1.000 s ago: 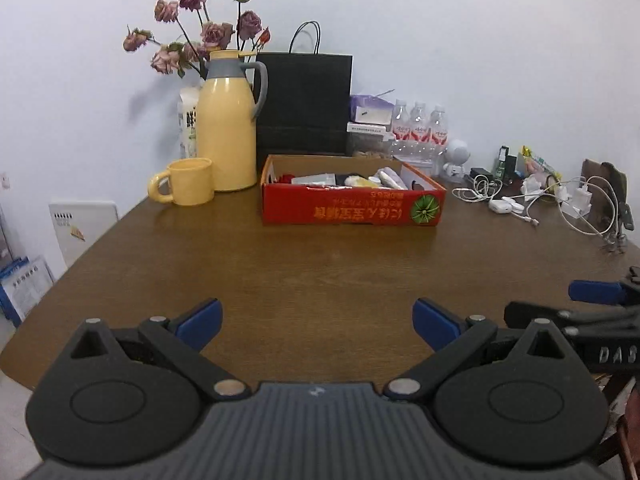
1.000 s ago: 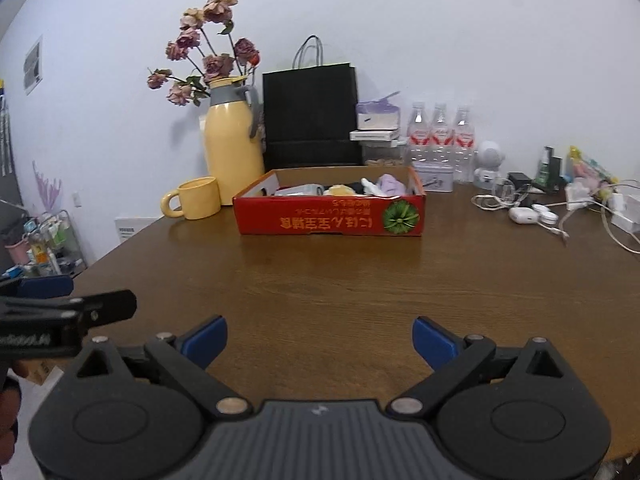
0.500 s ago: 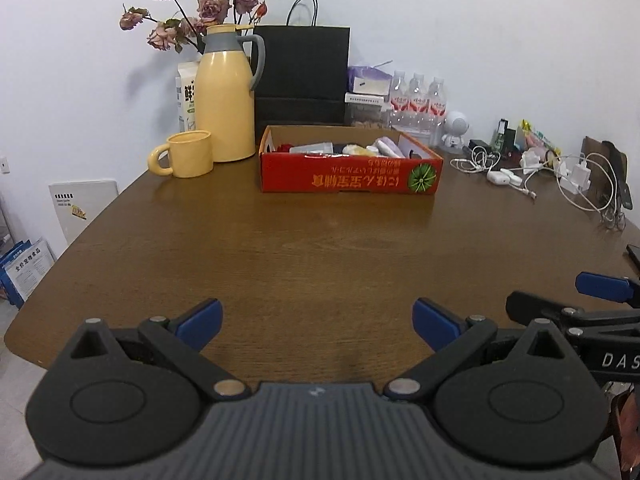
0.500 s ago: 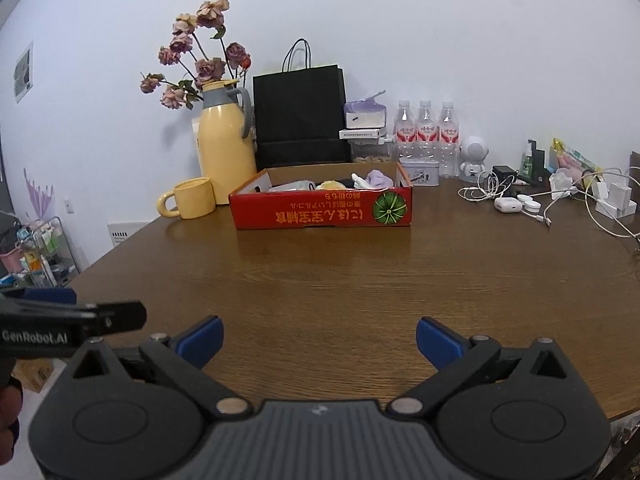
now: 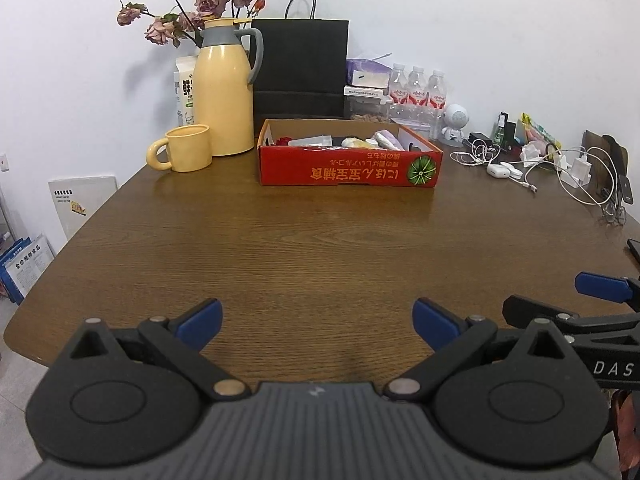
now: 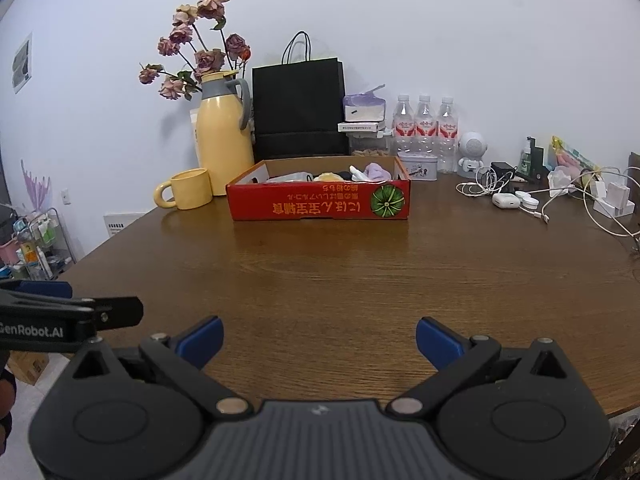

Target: Organize objects

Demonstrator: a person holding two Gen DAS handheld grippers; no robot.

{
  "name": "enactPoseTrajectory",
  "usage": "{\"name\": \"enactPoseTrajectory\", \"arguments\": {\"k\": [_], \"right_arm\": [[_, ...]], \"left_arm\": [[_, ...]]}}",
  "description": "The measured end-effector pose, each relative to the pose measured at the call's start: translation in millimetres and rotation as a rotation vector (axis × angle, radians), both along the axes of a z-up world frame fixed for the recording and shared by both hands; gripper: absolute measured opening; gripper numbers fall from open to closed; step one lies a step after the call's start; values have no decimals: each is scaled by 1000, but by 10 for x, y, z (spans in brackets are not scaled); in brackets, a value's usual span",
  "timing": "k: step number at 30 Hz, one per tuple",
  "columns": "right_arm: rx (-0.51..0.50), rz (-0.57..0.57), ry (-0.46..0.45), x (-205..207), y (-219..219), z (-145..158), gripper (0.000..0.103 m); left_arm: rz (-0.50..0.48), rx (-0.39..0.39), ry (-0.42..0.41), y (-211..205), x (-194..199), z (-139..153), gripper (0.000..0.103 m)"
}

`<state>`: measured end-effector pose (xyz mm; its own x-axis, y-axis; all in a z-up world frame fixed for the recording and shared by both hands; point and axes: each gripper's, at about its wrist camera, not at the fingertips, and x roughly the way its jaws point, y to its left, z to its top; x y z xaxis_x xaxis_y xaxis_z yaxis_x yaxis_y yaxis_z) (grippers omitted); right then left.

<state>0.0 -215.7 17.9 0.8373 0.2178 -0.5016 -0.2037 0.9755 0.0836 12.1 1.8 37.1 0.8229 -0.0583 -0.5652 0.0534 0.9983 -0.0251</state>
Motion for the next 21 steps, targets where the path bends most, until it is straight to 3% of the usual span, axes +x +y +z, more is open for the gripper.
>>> {"name": "enactPoseTrajectory", "arguments": {"k": [21], "right_arm": [[35, -2, 13, -4, -28, -15, 103]], "left_arm": [[-24, 13, 17, -46, -11, -33, 103]]}}
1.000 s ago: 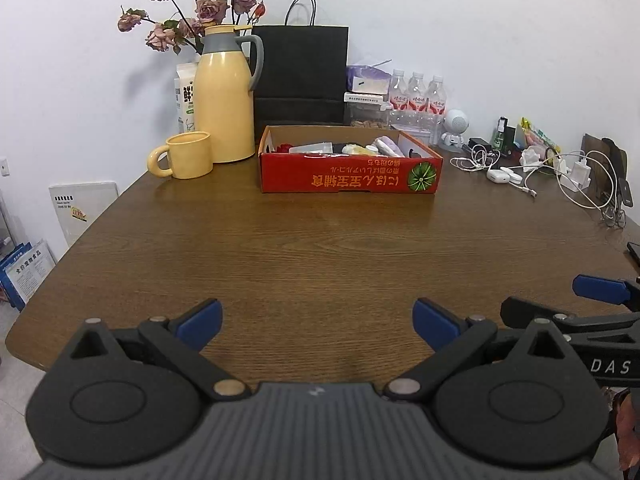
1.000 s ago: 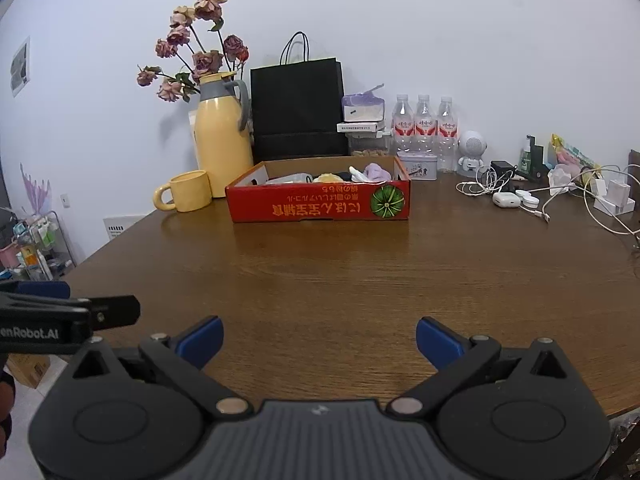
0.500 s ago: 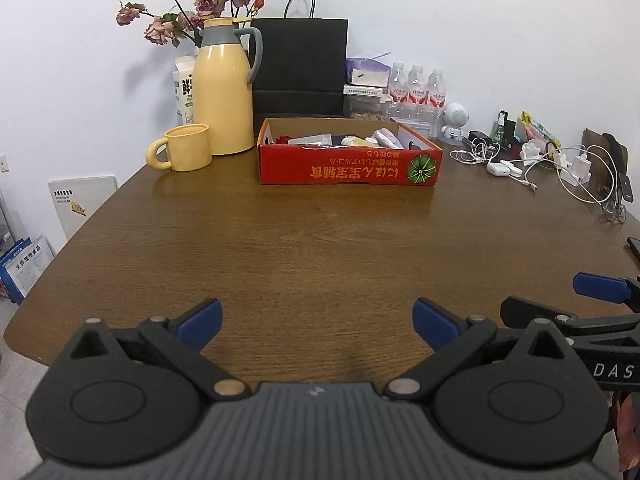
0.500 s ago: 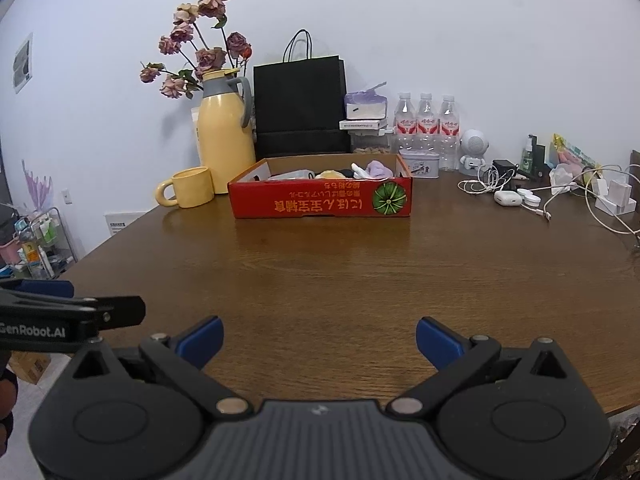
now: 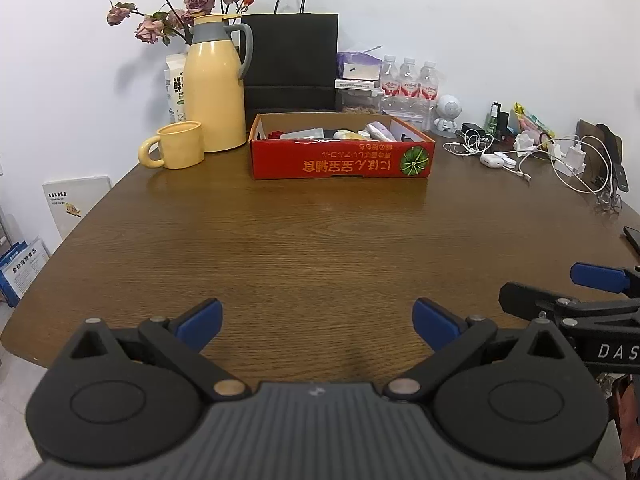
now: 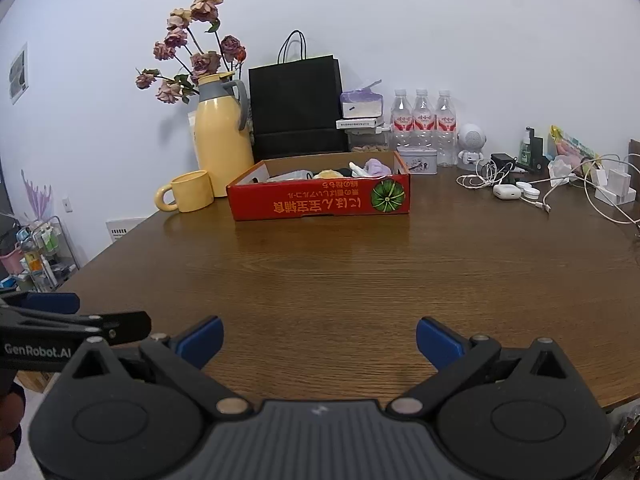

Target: Organize objects

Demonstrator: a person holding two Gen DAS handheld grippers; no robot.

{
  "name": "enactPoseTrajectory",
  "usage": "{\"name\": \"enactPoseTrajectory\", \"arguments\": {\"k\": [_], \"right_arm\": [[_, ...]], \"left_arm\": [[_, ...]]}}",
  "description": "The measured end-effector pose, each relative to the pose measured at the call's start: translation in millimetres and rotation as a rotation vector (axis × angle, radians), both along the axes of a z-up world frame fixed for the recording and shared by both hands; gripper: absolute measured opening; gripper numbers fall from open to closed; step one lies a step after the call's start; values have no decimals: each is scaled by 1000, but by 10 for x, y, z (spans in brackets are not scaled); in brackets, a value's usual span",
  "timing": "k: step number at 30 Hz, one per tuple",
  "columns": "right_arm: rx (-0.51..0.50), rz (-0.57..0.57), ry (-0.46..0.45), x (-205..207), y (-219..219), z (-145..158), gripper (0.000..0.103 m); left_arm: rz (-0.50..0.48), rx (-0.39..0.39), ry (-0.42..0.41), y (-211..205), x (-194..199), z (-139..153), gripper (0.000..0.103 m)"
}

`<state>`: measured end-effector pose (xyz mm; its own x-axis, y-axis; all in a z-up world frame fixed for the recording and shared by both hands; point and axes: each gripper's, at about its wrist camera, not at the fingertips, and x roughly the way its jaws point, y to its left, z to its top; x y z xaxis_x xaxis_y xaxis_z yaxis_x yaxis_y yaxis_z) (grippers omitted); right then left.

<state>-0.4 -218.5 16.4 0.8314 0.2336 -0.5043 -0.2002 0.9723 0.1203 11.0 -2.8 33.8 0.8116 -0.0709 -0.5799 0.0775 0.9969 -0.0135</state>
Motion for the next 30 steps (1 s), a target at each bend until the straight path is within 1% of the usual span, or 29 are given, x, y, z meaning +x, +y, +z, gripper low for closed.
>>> {"name": "enactPoseTrajectory", "arguments": {"k": [22, 30], "right_arm": [[-6, -11, 9, -3, -12, -41, 103], [-7, -11, 14, 4, -2, -53, 103]], "left_arm": [[-14, 16, 3, -21, -4, -17, 103], [-25, 29, -26, -31, -37, -16, 103]]}}
